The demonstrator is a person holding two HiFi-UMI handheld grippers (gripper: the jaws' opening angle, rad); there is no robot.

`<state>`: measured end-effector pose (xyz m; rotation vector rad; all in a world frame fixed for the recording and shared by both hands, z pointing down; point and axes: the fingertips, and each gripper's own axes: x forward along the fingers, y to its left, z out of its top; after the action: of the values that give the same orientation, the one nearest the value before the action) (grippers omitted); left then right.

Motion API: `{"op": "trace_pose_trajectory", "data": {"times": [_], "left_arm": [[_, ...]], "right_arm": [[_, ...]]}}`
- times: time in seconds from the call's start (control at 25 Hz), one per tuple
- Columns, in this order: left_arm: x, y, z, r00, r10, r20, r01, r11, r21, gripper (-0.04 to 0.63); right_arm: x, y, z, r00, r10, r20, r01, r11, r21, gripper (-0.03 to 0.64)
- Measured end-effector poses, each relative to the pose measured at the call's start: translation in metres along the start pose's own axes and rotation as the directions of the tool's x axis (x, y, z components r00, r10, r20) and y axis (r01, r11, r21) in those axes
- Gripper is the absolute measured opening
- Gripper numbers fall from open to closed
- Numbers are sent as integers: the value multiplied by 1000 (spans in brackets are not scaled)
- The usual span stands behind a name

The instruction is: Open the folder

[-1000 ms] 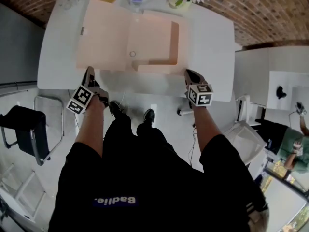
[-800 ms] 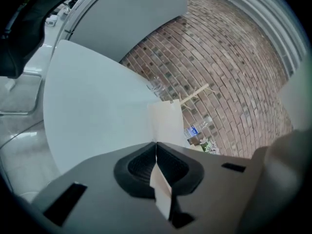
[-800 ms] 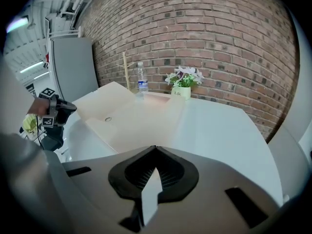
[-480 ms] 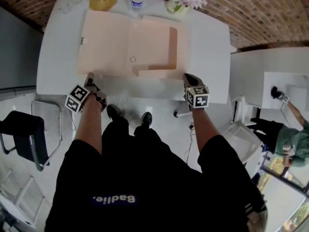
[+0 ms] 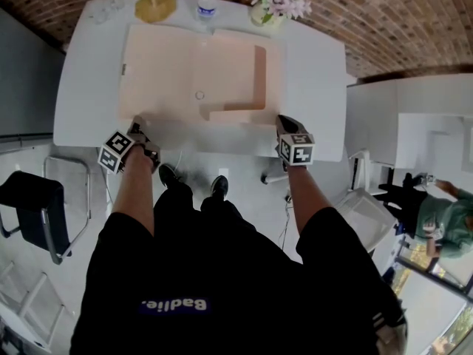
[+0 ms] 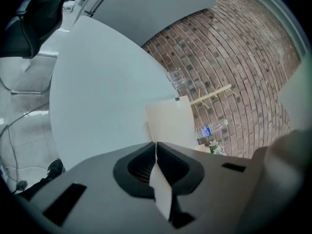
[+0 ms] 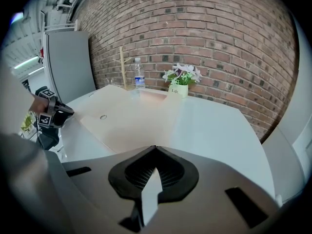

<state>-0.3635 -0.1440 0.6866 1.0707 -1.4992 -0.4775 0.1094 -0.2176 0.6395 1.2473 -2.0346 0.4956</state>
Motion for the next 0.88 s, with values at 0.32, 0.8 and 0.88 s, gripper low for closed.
{"op": "trace_pose_trajectory", "data": {"times": [0.32,0.8,0.88], "left_arm": [[-10,-21,7,998,-46,31,44,998,45,19],[-59,-122,-12,950,-311,38,290,918,269,37],[-68,-141,-25,934,-355,23,334,897,289,46]], "right_arm": [[2,2,3,999,16,-33,-16,1000,-3,28],[-41,16,25,992,73,107,-80,995,60,28],[-54,21,26,987,85,139,-97,992,83,28]]}}
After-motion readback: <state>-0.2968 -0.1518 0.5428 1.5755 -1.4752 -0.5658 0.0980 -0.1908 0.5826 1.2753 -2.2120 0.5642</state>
